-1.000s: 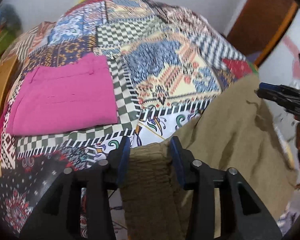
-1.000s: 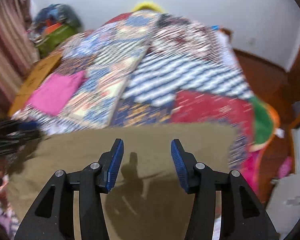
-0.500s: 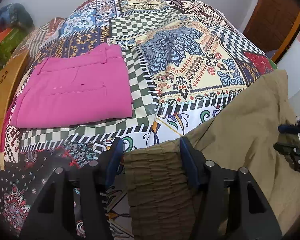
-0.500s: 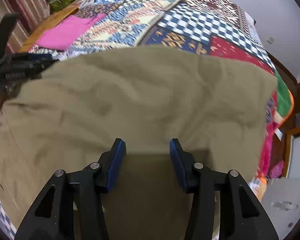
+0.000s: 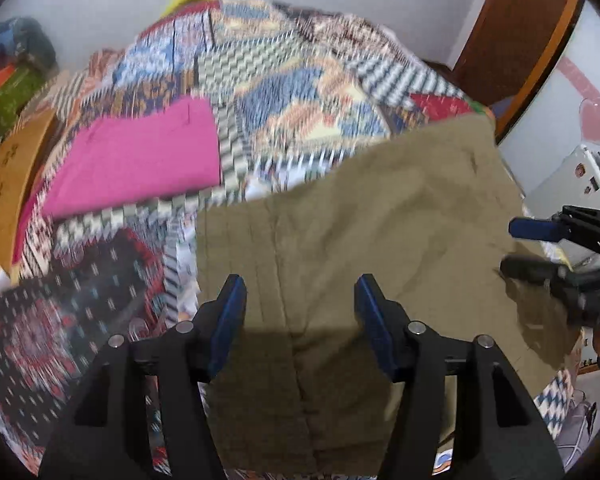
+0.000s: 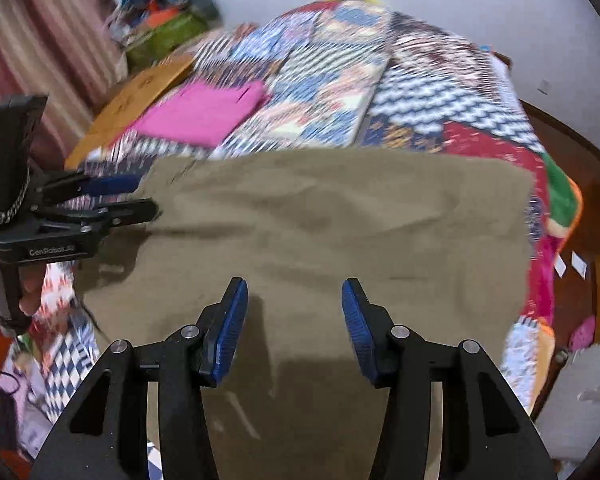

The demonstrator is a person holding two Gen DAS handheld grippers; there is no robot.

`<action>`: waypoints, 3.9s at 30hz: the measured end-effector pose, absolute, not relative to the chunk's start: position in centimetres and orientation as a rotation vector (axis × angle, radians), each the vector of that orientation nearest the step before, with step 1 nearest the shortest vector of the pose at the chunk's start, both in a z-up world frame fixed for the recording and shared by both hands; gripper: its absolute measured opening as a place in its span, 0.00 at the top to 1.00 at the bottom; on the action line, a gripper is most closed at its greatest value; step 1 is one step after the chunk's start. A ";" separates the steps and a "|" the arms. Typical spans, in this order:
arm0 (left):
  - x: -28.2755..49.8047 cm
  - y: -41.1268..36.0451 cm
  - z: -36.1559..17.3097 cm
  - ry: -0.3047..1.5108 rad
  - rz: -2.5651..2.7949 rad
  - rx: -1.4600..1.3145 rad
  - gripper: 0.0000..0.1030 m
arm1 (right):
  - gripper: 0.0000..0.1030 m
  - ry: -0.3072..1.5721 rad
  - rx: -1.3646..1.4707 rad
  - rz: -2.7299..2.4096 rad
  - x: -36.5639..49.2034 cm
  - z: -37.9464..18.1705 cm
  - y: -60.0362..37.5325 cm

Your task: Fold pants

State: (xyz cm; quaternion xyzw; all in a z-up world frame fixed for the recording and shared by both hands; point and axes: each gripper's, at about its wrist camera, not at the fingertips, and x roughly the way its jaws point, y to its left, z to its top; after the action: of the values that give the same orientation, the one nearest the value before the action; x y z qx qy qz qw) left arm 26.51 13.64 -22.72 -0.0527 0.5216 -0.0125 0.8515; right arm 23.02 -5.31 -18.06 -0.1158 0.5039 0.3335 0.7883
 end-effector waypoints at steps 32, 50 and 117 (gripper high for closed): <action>15.2 13.5 -20.2 1.082 -0.015 -0.460 0.24 | 0.43 0.903 -0.156 0.518 16.6 -13.4 -13.2; 17.4 14.5 -24.4 1.089 -0.102 -0.824 0.08 | 0.43 1.027 -0.237 0.542 18.1 -19.7 -8.6; 9.0 11.9 -12.6 0.715 0.217 -0.180 0.72 | 0.41 1.018 -0.239 0.718 13.8 -15.9 -3.8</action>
State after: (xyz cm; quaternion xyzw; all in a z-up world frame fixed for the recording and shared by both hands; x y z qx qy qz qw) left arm 9.01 11.95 -12.57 -0.0878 0.3488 0.1057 0.9271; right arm 13.76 -3.84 -15.94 -0.1115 0.4755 0.3356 0.8055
